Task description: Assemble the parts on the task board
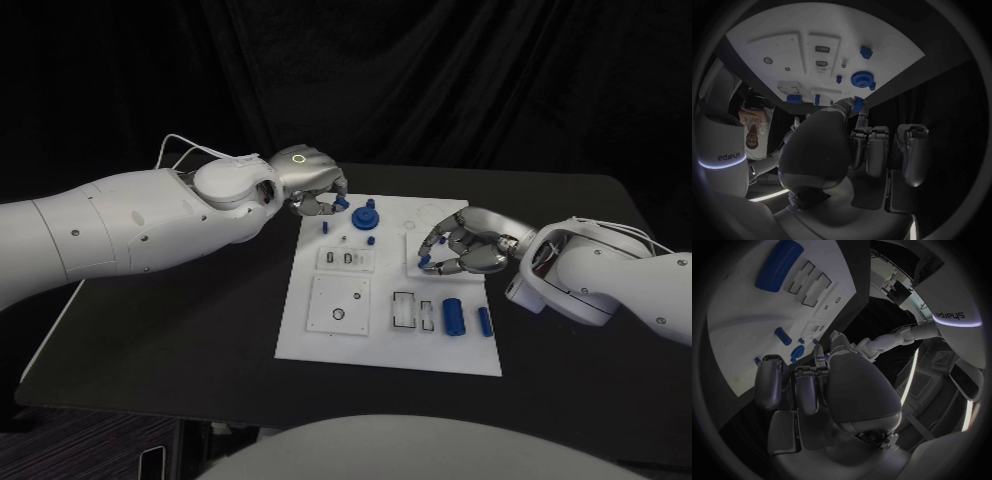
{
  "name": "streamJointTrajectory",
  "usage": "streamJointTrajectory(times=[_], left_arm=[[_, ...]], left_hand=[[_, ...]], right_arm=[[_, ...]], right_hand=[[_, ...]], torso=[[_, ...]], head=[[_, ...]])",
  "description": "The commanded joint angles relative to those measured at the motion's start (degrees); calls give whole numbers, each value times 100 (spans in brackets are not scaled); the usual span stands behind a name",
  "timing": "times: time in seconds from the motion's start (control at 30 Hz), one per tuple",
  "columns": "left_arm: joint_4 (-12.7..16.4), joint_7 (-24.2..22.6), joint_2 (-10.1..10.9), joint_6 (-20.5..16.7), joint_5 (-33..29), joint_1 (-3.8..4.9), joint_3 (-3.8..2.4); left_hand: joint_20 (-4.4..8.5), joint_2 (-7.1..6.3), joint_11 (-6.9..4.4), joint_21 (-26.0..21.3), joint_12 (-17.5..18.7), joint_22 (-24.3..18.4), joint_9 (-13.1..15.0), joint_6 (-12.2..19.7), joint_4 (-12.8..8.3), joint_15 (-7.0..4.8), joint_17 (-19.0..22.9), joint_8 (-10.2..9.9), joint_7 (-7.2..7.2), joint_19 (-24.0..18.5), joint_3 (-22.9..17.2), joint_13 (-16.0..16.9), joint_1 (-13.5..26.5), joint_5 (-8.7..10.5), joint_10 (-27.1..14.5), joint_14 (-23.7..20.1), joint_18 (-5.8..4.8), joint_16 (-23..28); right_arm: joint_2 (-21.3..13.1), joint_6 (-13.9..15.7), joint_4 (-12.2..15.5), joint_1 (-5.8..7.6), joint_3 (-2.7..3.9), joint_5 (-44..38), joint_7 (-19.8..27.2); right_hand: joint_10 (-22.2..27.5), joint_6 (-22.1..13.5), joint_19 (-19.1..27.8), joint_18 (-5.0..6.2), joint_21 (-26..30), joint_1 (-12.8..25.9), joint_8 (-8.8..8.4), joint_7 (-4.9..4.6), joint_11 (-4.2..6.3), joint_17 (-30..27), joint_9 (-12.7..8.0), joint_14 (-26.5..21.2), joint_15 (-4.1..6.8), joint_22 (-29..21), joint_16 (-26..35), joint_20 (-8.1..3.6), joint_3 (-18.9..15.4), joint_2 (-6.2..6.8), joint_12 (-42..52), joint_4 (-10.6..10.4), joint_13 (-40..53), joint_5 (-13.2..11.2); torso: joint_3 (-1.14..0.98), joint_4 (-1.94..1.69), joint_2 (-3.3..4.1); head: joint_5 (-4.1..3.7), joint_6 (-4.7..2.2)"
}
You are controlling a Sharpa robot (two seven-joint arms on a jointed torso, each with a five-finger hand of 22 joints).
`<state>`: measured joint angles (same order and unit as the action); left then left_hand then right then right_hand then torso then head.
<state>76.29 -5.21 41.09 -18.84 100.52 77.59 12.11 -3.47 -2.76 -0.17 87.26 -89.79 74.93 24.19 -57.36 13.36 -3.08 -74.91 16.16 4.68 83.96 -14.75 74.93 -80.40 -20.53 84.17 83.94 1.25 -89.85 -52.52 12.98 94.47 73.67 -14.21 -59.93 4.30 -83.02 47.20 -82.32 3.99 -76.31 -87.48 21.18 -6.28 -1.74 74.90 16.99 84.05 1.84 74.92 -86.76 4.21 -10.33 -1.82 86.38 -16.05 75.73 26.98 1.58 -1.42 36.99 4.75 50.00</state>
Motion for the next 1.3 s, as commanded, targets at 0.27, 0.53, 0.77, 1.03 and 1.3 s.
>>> streamJointTrajectory(times=[0.27,0.53,0.77,1.03,1.3], left_arm=[[437,573,126,1097,-3040,9,-6],[678,1308,201,1672,-3896,17,-7],[805,1907,245,1981,-4233,33,-7],[852,2560,254,2400,-4313,43,-7],[837,2925,211,2332,-4323,44,-7]], left_hand=[[39,26,-69,-115,-21,1373,596,-207,30,-40,-1509,15,-154,344,-19,1507,223,-263,583,606,-24,-15],[62,46,-87,-282,-21,1315,665,-199,13,-63,-1509,29,-167,240,-26,1507,303,-405,583,606,20,-15],[77,86,-96,-223,-21,1334,717,-185,37,-81,-1509,29,-172,289,-18,1507,430,-461,583,606,4,-15],[95,120,-112,-236,-21,1329,761,-204,38,-96,-1509,40,-186,289,-28,1507,520,-538,583,606,8,-15],[106,119,-119,-279,-21,1314,779,-171,-33,-106,-1509,18,-188,267,-62,1507,510,-565,583,606,18,-15]], right_arm=[[-33,-200,-10,-18,2,-39,-229],[-39,-264,-9,-18,2,-39,-283],[-97,-22,45,-17,2,-39,-125],[-149,261,112,-14,2,-39,33],[-144,218,113,-14,2,-39,-10]], right_hand=[[-25,28,-15,-22,45,-65,41,1,14,851,-20,421,46,891,32,-22,-5,-41,-41,-41,340,-47],[-19,29,-5,-17,66,-63,42,0,13,834,-25,417,45,882,41,-22,-6,-46,-45,-45,331,-50],[-22,35,-10,-20,58,-67,46,3,14,840,-28,418,45,886,39,-22,-8,-45,-43,-43,336,-53],[-64,114,-58,-40,-15,-118,95,25,31,880,-55,432,57,920,16,-30,-27,-25,-19,-33,391,-62],[-44,136,-46,-32,21,-178,110,35,41,840,-87,423,68,908,38,-40,-35,-19,-33,-25,353,-134]], torso=[[-10,-30,-7],[-8,-32,-7],[-18,-36,-18],[-17,-5,-14],[-30,7,-9]], head=[[-68,0],[-86,0],[-124,0],[-97,0],[-78,0]])
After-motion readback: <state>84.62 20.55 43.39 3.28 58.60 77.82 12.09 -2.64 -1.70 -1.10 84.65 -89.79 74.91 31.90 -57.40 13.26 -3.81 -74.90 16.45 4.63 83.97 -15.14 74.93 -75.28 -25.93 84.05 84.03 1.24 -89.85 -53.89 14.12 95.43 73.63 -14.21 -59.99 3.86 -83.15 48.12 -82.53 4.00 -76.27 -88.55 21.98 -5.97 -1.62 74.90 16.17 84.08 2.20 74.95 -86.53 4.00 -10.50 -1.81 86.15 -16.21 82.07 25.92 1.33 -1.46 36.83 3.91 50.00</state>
